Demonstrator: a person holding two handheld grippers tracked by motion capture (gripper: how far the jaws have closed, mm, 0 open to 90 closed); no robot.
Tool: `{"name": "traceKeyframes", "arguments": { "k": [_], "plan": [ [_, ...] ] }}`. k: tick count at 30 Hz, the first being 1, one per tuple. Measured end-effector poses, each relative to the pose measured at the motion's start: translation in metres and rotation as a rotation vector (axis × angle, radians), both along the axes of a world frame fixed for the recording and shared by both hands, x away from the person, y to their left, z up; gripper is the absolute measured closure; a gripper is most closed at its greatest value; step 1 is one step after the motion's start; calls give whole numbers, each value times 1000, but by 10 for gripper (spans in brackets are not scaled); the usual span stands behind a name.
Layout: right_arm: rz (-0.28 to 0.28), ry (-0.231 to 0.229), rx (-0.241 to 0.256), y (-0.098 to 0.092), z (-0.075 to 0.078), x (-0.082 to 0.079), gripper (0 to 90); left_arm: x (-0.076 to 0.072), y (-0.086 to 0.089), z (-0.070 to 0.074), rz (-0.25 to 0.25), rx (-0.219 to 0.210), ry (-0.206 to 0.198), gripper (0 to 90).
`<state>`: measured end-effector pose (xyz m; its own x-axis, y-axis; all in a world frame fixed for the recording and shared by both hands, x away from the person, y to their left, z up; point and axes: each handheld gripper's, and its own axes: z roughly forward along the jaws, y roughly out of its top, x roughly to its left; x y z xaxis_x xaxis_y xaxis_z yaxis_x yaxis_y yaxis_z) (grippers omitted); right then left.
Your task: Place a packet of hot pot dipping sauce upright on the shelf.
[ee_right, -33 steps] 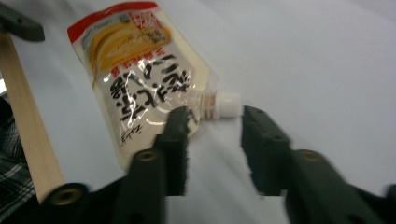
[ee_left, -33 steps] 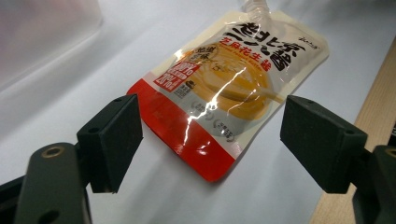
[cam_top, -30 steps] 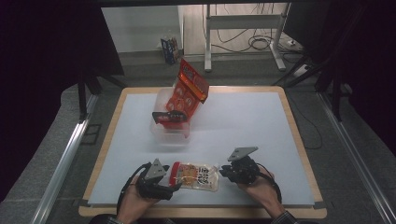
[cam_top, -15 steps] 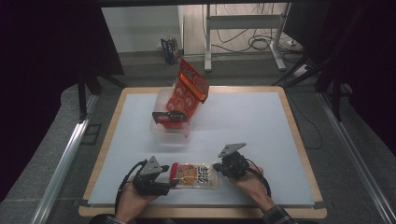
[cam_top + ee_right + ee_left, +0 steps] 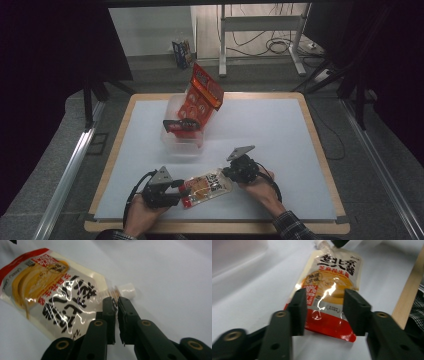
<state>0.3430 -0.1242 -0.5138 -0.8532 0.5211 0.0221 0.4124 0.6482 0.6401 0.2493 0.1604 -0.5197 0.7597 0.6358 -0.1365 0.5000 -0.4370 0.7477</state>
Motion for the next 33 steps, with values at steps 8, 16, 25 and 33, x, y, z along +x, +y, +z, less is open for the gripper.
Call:
{"name": "traceKeyframes", "arguments": {
  "k": [8, 16, 25, 33],
  "plan": [
    [-29, 34, 33, -19, 9, -5, 669, 7, -8, -9, -34, 35, 36, 816],
    [-28, 52, 39, -31, 13, -8, 554, 8, -7, -16, -35, 63, 64, 900],
    [44, 78, 51, -20, 10, -15, 378, 9, -2, -20, -2, 55, 90, 900],
    [52, 145, 76, -11, -3, -16, 333, 9, -2, -20, -3, 68, 86, 900]
  ]
}}
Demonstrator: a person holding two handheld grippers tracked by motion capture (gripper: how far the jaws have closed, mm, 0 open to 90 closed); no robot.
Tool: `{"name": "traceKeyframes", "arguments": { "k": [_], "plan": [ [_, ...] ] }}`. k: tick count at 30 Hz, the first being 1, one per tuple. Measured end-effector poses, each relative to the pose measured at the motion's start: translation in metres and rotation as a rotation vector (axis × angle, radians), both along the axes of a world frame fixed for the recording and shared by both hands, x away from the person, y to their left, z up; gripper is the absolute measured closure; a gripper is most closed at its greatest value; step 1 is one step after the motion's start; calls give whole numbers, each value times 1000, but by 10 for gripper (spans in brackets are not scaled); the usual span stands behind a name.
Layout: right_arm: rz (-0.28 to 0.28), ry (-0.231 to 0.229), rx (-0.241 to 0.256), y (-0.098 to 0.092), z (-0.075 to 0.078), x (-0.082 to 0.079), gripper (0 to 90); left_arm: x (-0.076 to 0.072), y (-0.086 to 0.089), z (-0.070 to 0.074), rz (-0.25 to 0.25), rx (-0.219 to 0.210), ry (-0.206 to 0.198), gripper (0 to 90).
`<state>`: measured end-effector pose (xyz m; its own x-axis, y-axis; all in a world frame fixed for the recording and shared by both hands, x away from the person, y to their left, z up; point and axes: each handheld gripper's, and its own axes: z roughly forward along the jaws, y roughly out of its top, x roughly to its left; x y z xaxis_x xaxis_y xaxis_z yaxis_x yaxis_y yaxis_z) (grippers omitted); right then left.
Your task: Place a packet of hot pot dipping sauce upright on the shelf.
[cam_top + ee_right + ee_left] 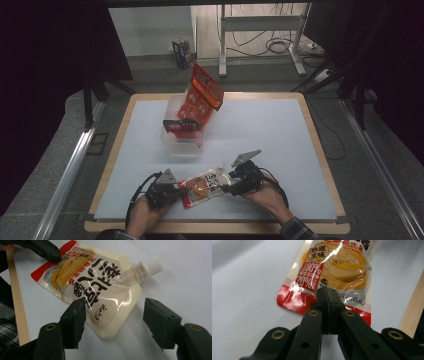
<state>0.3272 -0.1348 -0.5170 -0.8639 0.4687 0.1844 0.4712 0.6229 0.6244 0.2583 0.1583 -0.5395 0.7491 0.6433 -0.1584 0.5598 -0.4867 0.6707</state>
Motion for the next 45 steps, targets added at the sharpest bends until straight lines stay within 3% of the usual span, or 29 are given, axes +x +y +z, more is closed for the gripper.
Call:
{"name": "traceKeyframes", "arguments": {
  "k": [12, 14, 16, 22, 24, 29, 34, 39, 45],
  "plan": [
    [-12, 96, 82, 12, -9, 5, 327, 0, 1, 0, 1, 0, 0, 900],
    [-8, 141, 132, 14, -10, 8, 347, 0, 1, -1, 2, -5, 4, 900],
    [0, 157, 164, 17, -10, 9, 373, 0, 1, -1, 3, -7, 5, 900],
    [29, 171, 166, 29, -12, 9, 452, 0, 1, 0, 1, 1, 4, 900],
    [33, 148, 169, 33, -10, 7, 492, -1, 1, 0, 2, 7, 1, 900],
    [34, 169, 250, 32, 0, 9, 583, -2, -1, 2, 4, 27, -10, 900],
    [24, 163, 244, 33, 2, 9, 674, -4, -3, 3, 4, 45, -26, 897],
    [35, 128, 207, 37, 8, 6, 759, -7, -6, 6, 14, 48, -58, 756],
    [42, 90, 184, 38, 22, 5, 805, -12, -10, 11, 3, 24, -98, 526]
  ]
}}
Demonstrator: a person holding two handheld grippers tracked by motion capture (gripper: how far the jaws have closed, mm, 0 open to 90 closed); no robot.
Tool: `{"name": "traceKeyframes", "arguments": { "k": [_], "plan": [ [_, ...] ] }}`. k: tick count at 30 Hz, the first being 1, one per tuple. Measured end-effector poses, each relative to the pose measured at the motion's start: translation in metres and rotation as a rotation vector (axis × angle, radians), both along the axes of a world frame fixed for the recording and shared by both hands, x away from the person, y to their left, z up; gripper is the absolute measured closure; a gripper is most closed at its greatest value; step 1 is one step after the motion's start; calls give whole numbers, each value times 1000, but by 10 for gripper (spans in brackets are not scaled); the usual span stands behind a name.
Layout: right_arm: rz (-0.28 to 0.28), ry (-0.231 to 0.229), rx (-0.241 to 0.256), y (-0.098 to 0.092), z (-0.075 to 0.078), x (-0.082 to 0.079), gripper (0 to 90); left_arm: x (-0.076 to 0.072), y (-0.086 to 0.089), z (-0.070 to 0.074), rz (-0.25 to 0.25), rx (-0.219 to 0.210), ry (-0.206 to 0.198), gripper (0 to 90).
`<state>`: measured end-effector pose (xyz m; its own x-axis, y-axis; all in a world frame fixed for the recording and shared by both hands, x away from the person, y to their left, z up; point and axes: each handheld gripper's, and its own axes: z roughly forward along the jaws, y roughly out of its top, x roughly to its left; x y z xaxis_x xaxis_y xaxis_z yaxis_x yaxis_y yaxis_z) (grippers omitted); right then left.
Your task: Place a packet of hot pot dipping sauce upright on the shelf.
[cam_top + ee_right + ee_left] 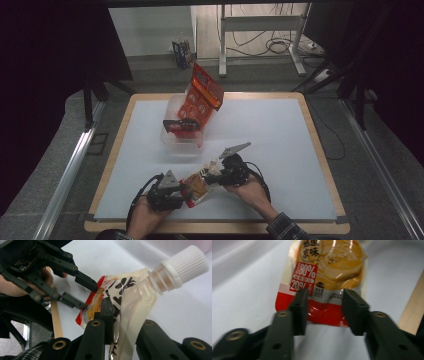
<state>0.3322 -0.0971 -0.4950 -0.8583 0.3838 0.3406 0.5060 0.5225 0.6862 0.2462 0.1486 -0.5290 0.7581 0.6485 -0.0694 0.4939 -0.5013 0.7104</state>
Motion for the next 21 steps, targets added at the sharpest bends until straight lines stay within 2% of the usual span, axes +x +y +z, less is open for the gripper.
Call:
{"name": "traceKeyframes", "arguments": {
  "k": [9, 11, 16, 21],
  "plan": [
    [-12, -64, -4, -11, 25, 4, 839, -2, 4, 6, 23, -69, -40, 331],
    [-29, -89, -12, -17, 33, 7, 846, -3, 6, 8, 32, -107, -49, 298],
    [-56, -120, -25, -26, 46, 13, 853, -2, 7, 9, 48, -117, -55, 225],
    [-81, -152, -24, -33, 58, 19, 864, -2, 6, 8, 45, -101, -55, 156]
  ]
}}
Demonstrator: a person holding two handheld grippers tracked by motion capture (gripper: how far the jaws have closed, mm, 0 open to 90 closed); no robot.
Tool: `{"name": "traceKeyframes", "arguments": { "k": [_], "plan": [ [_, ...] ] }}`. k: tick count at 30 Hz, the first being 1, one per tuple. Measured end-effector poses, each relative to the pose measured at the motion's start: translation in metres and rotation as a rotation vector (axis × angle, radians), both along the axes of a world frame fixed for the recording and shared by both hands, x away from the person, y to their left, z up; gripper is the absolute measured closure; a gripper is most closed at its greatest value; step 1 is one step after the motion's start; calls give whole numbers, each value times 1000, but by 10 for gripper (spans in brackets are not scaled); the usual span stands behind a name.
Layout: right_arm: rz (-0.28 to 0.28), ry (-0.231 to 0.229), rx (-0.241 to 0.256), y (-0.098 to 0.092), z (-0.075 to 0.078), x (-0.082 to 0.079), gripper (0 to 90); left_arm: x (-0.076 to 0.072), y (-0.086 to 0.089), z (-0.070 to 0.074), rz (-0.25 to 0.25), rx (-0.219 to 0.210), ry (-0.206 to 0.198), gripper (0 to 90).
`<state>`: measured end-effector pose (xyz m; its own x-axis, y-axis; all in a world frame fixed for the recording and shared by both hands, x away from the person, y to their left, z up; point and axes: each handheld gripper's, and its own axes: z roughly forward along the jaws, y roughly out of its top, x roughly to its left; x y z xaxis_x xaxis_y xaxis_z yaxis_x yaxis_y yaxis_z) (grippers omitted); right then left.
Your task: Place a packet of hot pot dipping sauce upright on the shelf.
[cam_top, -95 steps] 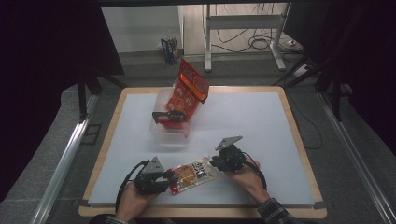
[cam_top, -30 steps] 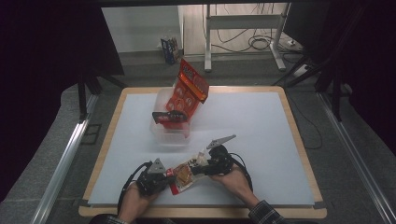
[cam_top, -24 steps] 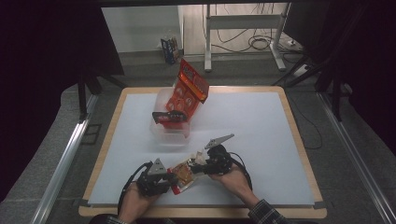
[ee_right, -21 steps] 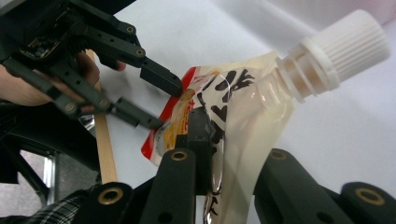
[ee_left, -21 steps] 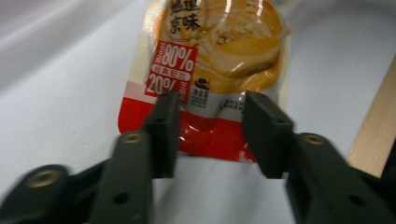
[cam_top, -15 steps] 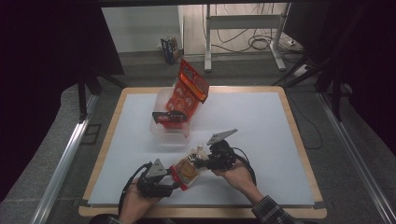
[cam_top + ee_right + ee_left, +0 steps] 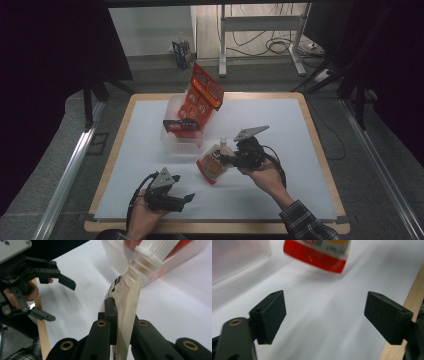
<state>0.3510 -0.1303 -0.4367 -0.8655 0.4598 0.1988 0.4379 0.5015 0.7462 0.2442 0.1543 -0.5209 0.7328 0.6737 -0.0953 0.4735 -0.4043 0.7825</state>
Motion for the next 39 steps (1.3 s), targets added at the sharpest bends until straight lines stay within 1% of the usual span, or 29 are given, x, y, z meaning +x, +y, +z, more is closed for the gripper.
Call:
{"name": "traceKeyframes", "arguments": {
  "k": [3, 4, 5, 6, 9, 10, 14, 19, 25, 27, 32, 37, 39],
  "plan": [
    [-12, -23, -6, -3, 8, 4, 871, 0, 0, 0, 1, 4, -6, 107],
    [-12, -23, -6, -3, 8, 4, 871, 0, 0, 0, 1, 4, -6, 97],
    [-18, -41, -11, -4, 14, 7, 874, 0, 0, 0, 5, -1, -7, 84],
    [-21, -50, -14, -4, 17, 9, 875, 0, 0, 0, 8, -1, -10, 72],
    [-28, -77, -22, -4, 27, 14, 878, 0, 0, 0, 18, 4, -21, 52],
    [-27, -87, -26, -4, 30, 16, 879, 0, 0, -1, 23, 14, -35, 44],
    [-26, -106, -42, 2, 38, 25, 880, 0, -1, -1, 24, 28, -52, 33],
    [-11, -125, -62, 13, 42, 35, 881, 0, -1, -2, 23, 35, -54, 27],
    [32, -152, -96, 31, 44, 44, 881, 0, -1, -2, 23, 43, -53, 26],
    [40, -166, -105, 37, 45, 47, 881, 0, -1, -2, 19, 53, -54, 26],
    [66, -177, -98, 50, 48, 51, 881, 0, -2, -3, 16, 63, -52, 26],
    [72, -186, -97, 62, 49, 54, 882, 0, -2, -3, 12, 69, -51, 27],
    [76, -185, -90, 66, 49, 56, 882, 0, -3, -3, 12, 71, -50, 27]
  ]
}}
